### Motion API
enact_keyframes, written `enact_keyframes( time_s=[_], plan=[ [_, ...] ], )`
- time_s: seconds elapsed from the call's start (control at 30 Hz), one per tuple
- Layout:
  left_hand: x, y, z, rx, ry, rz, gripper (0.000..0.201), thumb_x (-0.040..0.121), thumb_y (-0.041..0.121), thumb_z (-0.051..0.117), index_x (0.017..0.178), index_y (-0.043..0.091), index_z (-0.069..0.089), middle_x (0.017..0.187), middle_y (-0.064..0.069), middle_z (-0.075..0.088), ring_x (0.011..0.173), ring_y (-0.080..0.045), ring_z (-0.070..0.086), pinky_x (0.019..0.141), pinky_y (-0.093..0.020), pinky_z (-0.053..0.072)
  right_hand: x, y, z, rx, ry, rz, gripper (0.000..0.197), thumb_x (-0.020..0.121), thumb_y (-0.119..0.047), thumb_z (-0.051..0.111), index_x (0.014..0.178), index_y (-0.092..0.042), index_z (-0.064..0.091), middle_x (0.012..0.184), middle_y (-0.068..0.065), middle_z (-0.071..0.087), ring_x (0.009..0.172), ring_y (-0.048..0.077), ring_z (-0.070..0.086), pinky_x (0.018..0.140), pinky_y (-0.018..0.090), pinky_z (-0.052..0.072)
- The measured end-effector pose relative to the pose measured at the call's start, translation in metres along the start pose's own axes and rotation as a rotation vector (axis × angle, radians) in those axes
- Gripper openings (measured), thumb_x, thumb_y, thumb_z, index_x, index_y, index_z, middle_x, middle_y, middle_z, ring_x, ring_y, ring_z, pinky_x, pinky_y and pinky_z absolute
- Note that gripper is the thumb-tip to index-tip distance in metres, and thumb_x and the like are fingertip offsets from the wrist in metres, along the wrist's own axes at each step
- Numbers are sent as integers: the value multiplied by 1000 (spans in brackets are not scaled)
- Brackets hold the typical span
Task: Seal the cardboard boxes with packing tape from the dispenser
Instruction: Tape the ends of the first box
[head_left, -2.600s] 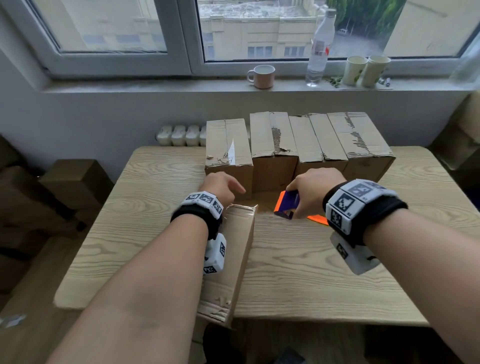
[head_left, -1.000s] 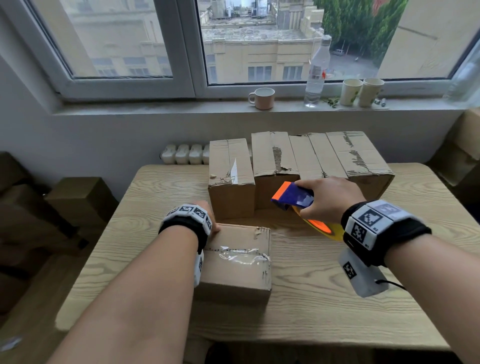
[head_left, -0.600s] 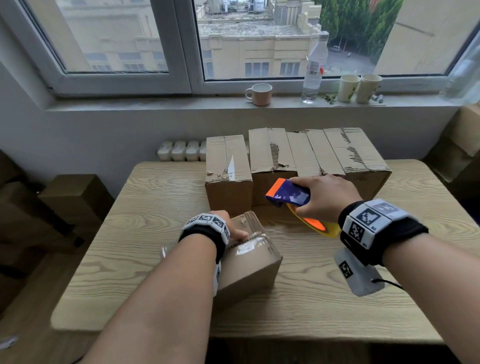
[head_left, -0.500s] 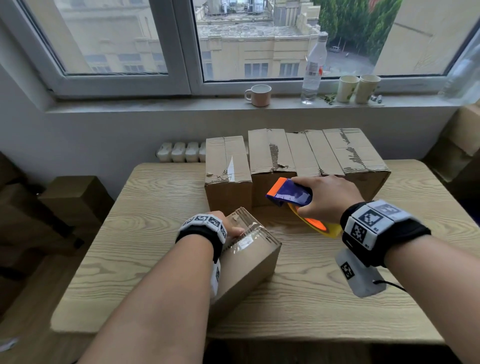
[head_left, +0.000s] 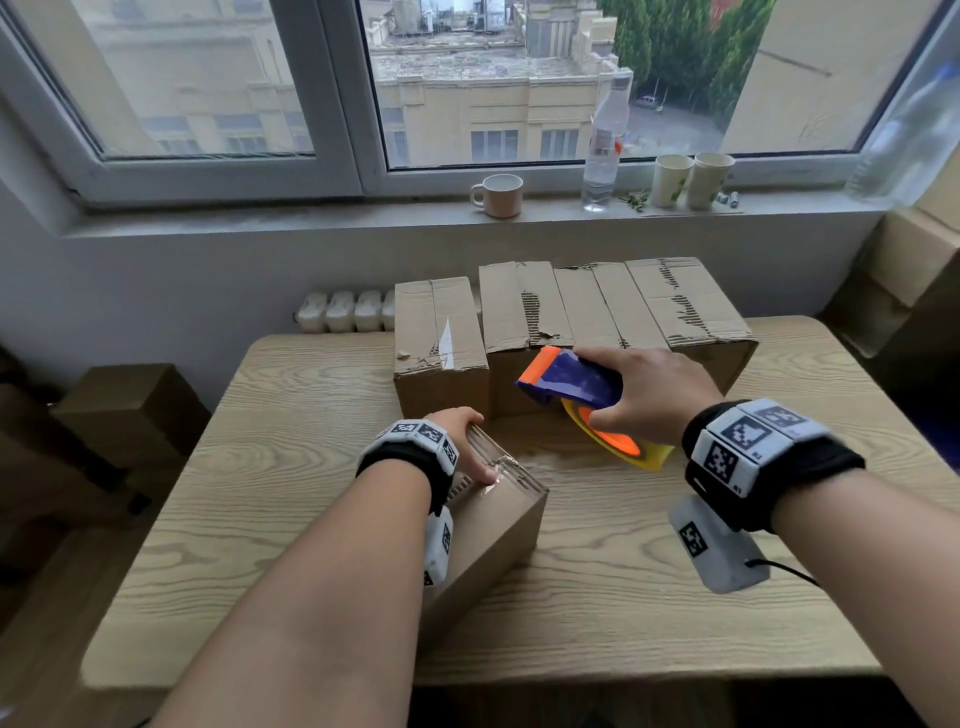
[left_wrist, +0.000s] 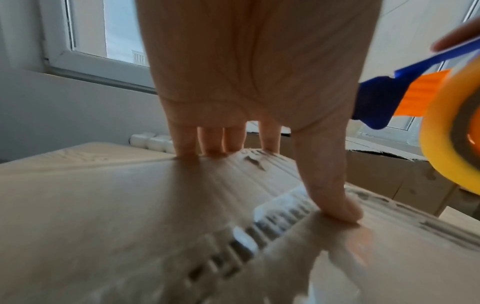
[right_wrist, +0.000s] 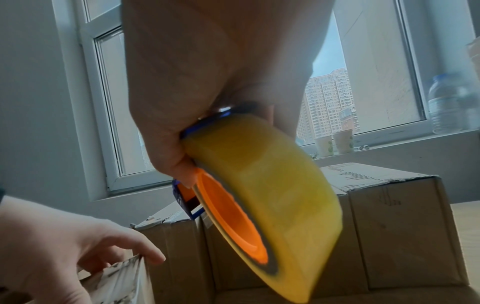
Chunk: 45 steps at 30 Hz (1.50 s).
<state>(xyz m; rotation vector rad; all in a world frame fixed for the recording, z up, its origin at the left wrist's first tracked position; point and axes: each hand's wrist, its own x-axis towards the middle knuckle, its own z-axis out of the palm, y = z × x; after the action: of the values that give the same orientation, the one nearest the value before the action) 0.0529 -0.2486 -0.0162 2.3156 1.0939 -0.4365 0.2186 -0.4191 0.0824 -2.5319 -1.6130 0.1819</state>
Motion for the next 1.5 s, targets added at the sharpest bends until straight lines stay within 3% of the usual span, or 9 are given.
enact_keyframes(
  time_s=[0.17, 0.27, 0.37, 0.47, 0.53, 0.8, 0.9, 1.13, 1.5],
  plan=[
    [5, 1, -17, -69, 95, -9, 61, 79, 37, 74, 133, 19, 54, 132, -2, 58, 119, -19, 56, 103, -33, 43, -1, -2, -3, 41, 12, 4, 85, 75, -45, 67, 148, -34, 25, 119, -1, 63, 101, 25, 59, 74, 28, 38],
    [8, 2, -31, -141, 173, 4, 27, 89, 22, 61, 114, 17, 69, 116, -1, 68, 103, -17, 63, 91, -27, 48, -1, -5, -5, 63, 24, -26, 78, 76, -46, 68, 143, -26, 35, 113, 1, 64, 90, 23, 56, 72, 28, 38],
    [5, 11, -40, -565, 183, -19, 25, 98, 16, 47, 106, 7, 70, 92, -6, 70, 75, -15, 62, 66, -23, 51, -3, -10, -5, 114, 6, -74, 71, 74, -44, 70, 137, -25, 42, 102, -3, 59, 83, 18, 50, 71, 27, 41],
    [-3, 22, -48, -1130, 12, -101, 34, 103, 29, 38, 95, 5, 61, 78, -9, 67, 73, -19, 61, 70, -30, 49, -4, -13, -3, 194, 2, -118, 73, 72, -40, 72, 138, -27, 43, 107, 0, 64, 88, 20, 57, 81, 34, 51],
    [-6, 24, -52, -1271, -67, -110, 36, 101, 35, 42, 96, 5, 60, 80, -12, 68, 77, -23, 63, 73, -34, 52, -4, -16, -1, 224, 11, -134, 77, 71, -40, 73, 140, -28, 43, 109, 0, 64, 89, 18, 57, 84, 33, 50],
    [-15, 10, -58, -1390, -376, -125, 54, 101, 47, 28, 117, 3, 55, 97, -21, 71, 84, -29, 72, 76, -40, 56, -7, -20, -3, 344, 69, -200, 73, 69, -34, 77, 136, -26, 49, 111, -1, 66, 95, 17, 62, 88, 34, 52],
    [-19, 11, -58, -1494, -375, -134, 39, 101, 30, 36, 99, -3, 58, 83, -18, 72, 71, -25, 72, 74, -34, 57, -7, -22, -4, 389, 96, -214, 69, 69, -32, 77, 133, -26, 52, 107, -3, 66, 92, 15, 62, 85, 29, 51],
    [-19, 9, -61, -1539, -384, -130, 16, 94, 4, 44, 97, -2, 58, 79, -15, 69, 66, -21, 70, 70, -26, 56, -5, -21, -1, 431, 118, -220, 68, 69, -32, 78, 132, -26, 53, 102, -6, 64, 89, 13, 62, 81, 22, 48],
    [-24, 15, -62, -1542, -302, -76, 12, 96, 5, 45, 93, 1, 56, 68, -15, 69, 56, -20, 69, 50, -27, 57, -3, -19, -2, 452, 131, -218, 67, 71, -30, 78, 132, -24, 53, 99, -8, 60, 88, 10, 59, 73, 9, 41]
  ],
)
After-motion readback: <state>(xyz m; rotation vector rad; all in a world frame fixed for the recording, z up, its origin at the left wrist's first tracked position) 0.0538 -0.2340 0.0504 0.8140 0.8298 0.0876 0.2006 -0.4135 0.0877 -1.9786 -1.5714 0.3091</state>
